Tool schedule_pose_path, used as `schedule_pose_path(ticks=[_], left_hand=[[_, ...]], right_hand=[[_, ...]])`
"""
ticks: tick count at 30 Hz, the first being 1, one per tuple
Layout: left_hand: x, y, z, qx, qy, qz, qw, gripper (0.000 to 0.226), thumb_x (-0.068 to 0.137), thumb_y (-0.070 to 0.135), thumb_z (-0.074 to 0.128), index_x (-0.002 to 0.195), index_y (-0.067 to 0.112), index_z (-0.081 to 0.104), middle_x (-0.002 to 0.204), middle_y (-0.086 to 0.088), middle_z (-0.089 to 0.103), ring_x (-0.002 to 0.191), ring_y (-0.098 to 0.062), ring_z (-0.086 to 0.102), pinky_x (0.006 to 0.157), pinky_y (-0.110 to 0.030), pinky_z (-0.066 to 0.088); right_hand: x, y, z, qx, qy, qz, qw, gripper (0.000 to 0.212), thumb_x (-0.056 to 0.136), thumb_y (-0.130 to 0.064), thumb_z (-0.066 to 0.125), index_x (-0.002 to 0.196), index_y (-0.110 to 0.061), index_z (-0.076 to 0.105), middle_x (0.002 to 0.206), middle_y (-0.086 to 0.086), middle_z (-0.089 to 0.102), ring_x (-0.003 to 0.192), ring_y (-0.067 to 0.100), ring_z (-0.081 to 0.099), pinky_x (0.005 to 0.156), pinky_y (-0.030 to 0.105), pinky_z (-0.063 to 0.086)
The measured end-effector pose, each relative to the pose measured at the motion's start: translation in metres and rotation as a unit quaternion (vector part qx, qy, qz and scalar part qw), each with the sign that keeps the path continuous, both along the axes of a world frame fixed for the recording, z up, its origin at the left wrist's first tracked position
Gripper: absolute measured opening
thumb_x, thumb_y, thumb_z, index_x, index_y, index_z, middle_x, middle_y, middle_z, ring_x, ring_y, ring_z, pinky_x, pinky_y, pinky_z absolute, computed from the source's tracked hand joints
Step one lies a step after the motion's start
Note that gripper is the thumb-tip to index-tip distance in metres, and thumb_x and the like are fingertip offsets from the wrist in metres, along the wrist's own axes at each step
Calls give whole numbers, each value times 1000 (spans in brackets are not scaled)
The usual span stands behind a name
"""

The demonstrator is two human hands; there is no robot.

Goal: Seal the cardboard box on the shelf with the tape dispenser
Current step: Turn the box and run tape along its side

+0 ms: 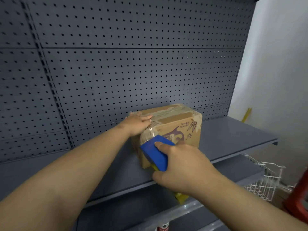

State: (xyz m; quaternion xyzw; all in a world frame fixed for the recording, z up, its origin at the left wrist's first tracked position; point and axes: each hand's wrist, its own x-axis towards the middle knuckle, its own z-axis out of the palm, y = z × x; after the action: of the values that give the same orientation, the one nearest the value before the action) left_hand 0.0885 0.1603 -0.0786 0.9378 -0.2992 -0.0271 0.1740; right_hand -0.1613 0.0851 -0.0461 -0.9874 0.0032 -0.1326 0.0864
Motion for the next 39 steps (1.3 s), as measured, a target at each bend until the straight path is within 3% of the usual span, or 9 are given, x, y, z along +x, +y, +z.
schedule_pose_path(ticks=[7, 10, 18, 27, 31, 34, 36, 37, 39], left_hand=[[-11, 1, 6, 3, -6, 5, 1000, 49, 92, 50, 27, 141, 45, 27, 159, -6, 11, 147, -24, -2, 119, -48, 2], [-18, 1, 11, -1, 3, 2, 1000, 48, 94, 47, 29, 142, 42, 26, 159, -8, 9, 147, -24, -5, 120, -42, -1], [-13, 4, 8, 17, -3, -2, 1000, 50, 94, 49, 27, 143, 41, 24, 159, -9, 9, 147, -23, -2, 120, -40, 0], [-19, 4, 16, -15, 30, -9, 999, 47, 95, 49, 28, 141, 42, 27, 159, -6, 10, 147, -23, -2, 118, -43, 2], [-16, 3, 13, -5, 10, 6, 1000, 49, 96, 48, 26, 144, 40, 23, 159, -10, 9, 147, -27, -3, 119, -44, 0], [-25, 1, 7, -48, -124, -13, 991, 45, 97, 39, 30, 139, 27, 41, 150, -12, 37, 143, -28, 25, 116, -36, 21], [-39, 2, 1, -143, -199, -32, 969, 35, 96, 30, 40, 115, 14, 65, 121, -8, 66, 119, -25, 56, 95, -24, 37], [-46, 3, -3, -199, -191, -37, 961, 34, 96, 29, 43, 104, 11, 70, 109, -8, 72, 109, -23, 63, 89, -21, 38], [-54, 6, -9, -266, -137, -64, 952, 40, 95, 32, 43, 101, 5, 71, 111, -8, 72, 114, -12, 59, 106, -18, 27]], right_hand=[[10, 6, 2, -9, -3, 9, 1000, 45, 74, -40, 58, 114, -22, 51, 76, 1, 36, 80, 27, 44, 65, 30, 35], [18, -7, 6, 17, -2, -17, 1000, 39, 68, -44, 58, 103, -25, 57, 86, 3, 53, 92, 28, 54, 63, 30, 39], [31, -16, 27, 77, 66, -3, 995, 30, 56, -45, 67, 82, -29, 66, 75, -4, 63, 76, 21, 58, 56, 28, 42], [8, 16, -1, 1, 154, 89, 984, 44, 68, -50, 62, 102, -22, 62, 87, 4, 60, 78, 26, 55, 65, 30, 47], [10, -11, 22, -19, 36, 14, 999, 47, 69, -46, 58, 114, -32, 56, 101, 2, 63, 96, 27, 55, 73, 29, 45], [5, -36, 54, 34, -17, -25, 999, 60, 64, -50, 62, 123, -45, 50, 117, -4, 63, 105, 23, 55, 77, 28, 44], [7, -47, 64, 71, -50, -44, 995, 63, 67, -46, 64, 128, -48, 47, 123, -8, 61, 108, 20, 54, 74, 26, 37], [9, -53, 66, 92, -67, -52, 992, 63, 68, -44, 65, 128, -48, 46, 125, -10, 60, 109, 19, 53, 74, 26, 36], [12, -65, 66, 129, -91, -67, 985, 65, 67, -43, 66, 128, -49, 46, 129, -12, 57, 111, 18, 52, 77, 27, 38]])
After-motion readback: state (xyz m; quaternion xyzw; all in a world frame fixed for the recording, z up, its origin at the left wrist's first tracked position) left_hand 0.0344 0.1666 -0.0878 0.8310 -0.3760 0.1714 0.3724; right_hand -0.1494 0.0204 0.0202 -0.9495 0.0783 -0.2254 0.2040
